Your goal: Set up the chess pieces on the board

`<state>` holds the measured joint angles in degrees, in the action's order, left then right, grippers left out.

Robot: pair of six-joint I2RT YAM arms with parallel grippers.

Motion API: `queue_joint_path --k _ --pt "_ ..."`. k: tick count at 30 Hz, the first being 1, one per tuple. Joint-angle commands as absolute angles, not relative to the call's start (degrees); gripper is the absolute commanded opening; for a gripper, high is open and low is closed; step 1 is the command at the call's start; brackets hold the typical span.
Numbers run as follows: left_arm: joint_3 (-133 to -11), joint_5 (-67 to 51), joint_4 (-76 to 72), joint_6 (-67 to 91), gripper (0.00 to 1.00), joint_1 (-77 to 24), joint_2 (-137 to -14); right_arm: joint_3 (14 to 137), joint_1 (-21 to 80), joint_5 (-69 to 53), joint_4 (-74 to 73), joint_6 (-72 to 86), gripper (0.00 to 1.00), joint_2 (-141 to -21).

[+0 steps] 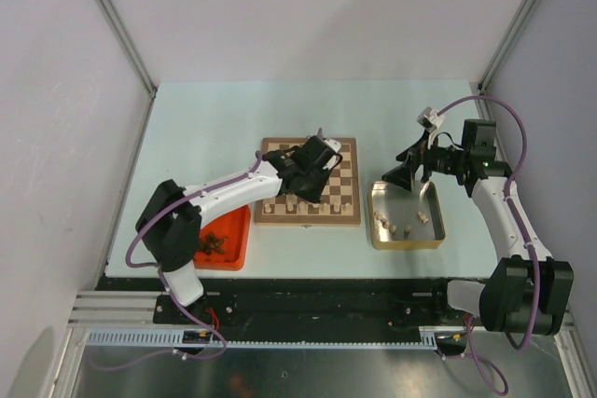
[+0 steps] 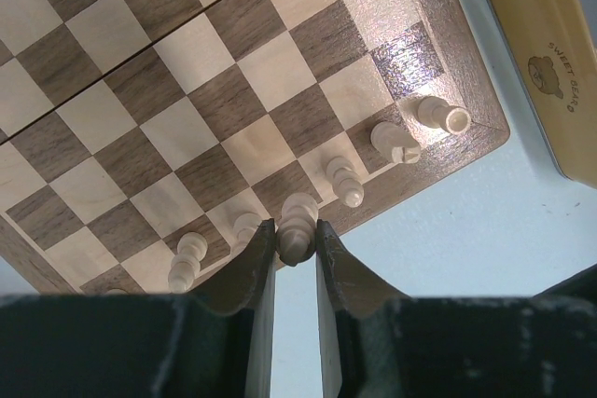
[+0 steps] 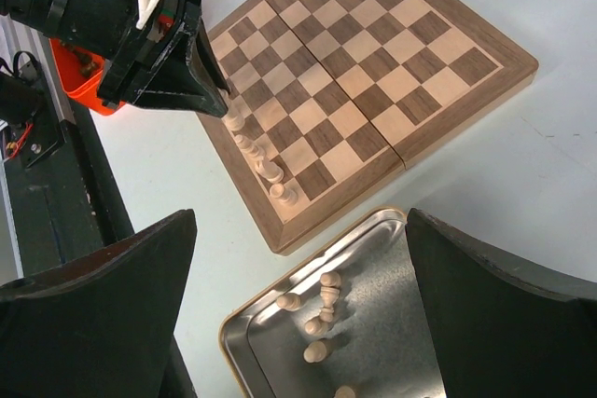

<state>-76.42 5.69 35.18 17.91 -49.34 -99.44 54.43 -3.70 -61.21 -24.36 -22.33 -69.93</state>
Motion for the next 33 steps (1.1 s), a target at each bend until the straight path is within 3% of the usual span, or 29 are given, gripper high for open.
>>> queue_joint_path --k 1,21,33 --pt "-78.3 6.4 34.7 17.3 0.12 -49.7 -100.0 56.7 -4.0 -61.4 -24.7 -23.4 1.00 -70.2" --pt "-78.3 6.6 34.7 17.1 0.15 -49.7 -102.9 57.1 -4.0 -61.6 -25.6 -24.2 1.00 -70.6" --pt "-77.8 6.7 34.6 17.0 0.23 -49.7 -102.8 57.3 -4.0 -61.6 -26.2 -24.6 1.00 -71.0"
